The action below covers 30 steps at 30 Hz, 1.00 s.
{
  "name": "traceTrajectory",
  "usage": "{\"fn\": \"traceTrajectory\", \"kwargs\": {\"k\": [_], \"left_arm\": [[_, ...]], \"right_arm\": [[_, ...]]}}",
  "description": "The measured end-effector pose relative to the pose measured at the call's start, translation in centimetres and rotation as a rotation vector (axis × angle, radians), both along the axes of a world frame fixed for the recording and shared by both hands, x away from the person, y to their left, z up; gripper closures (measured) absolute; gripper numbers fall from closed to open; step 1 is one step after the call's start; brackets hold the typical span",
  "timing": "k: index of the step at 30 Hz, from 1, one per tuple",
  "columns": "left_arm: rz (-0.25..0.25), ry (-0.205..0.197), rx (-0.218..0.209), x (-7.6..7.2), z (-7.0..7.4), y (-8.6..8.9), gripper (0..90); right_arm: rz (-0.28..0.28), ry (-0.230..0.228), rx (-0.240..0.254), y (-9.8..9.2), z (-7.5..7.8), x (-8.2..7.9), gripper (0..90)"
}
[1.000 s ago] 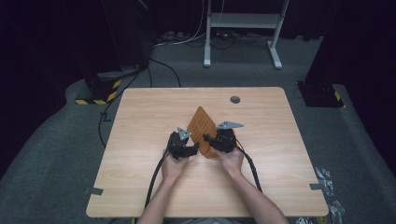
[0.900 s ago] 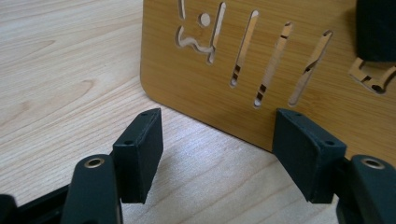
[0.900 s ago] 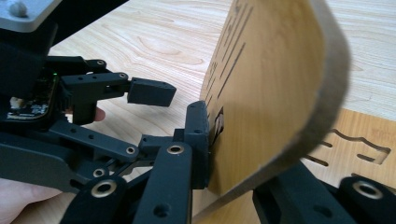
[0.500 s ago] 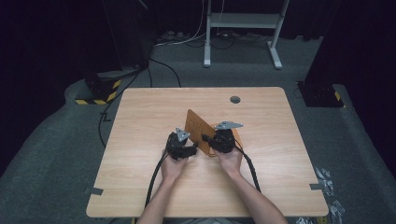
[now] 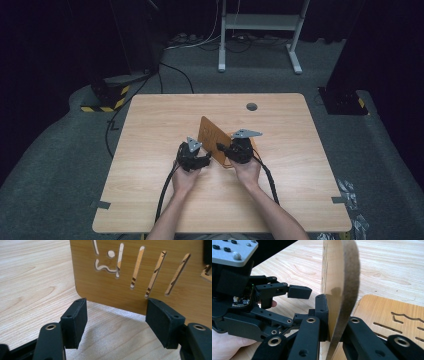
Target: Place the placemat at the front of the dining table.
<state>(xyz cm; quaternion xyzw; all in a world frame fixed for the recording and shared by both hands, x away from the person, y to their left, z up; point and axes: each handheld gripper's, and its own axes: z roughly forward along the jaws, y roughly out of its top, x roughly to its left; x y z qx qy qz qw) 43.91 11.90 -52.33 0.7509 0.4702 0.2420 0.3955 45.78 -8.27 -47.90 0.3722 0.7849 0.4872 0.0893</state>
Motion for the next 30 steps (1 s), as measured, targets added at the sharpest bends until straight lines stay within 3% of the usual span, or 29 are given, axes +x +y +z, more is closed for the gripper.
{"fn": "traceTrajectory", "kwargs": {"k": [30], "left_arm": [[0.013,0.022,0.023,0.2,-0.1,-0.3,33.7]], "right_arm": [[-0.02,-0.041,0.01,-2.9,2.0,-0.1,86.2]]}}
